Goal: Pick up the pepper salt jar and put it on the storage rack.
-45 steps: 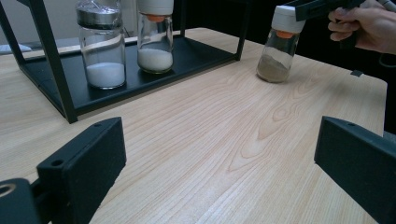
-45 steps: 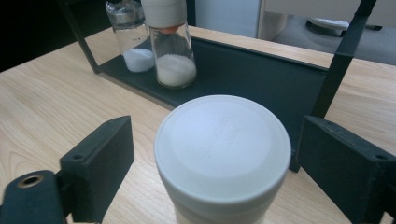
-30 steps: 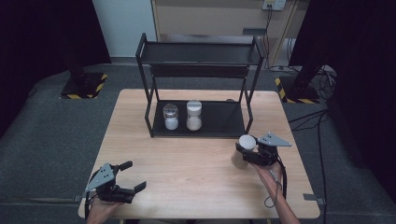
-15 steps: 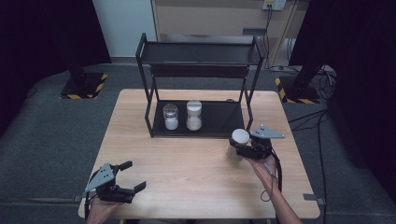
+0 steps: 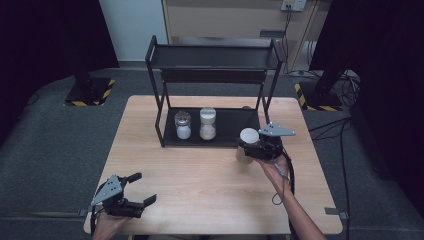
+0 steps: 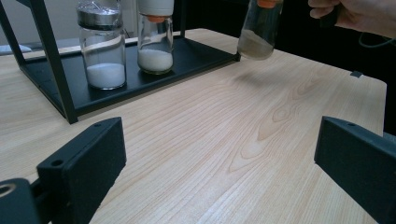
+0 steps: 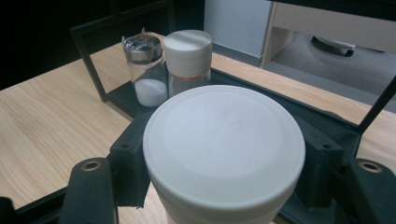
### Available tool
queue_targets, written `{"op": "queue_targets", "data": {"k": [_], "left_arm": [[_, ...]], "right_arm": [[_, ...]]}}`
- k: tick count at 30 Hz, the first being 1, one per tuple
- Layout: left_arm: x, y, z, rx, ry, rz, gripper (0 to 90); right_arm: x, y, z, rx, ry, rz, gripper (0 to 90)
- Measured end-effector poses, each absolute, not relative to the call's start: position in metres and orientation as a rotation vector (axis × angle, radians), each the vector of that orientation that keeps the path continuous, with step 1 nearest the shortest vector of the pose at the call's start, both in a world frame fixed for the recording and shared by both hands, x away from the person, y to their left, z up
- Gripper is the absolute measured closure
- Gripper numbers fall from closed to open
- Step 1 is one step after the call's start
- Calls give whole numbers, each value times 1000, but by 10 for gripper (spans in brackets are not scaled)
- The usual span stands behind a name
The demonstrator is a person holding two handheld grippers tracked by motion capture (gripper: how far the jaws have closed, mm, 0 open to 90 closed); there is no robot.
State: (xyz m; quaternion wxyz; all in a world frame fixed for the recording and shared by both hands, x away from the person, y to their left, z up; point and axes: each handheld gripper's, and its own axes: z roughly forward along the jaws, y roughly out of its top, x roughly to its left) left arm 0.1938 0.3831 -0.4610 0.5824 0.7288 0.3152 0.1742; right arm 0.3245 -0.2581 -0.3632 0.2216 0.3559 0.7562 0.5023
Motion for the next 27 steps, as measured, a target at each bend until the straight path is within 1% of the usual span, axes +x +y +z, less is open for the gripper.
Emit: {"op": "queue_targets", "data": {"k": [18,27], "left_arm": [[194,383,-461,1701,736,407,10],[194,384,-461,1700,737,406,10]], "right_arm": [[360,-227,-336,997,2069,1368,336],[381,-211,-336,1038,2041,1321,336]]}}
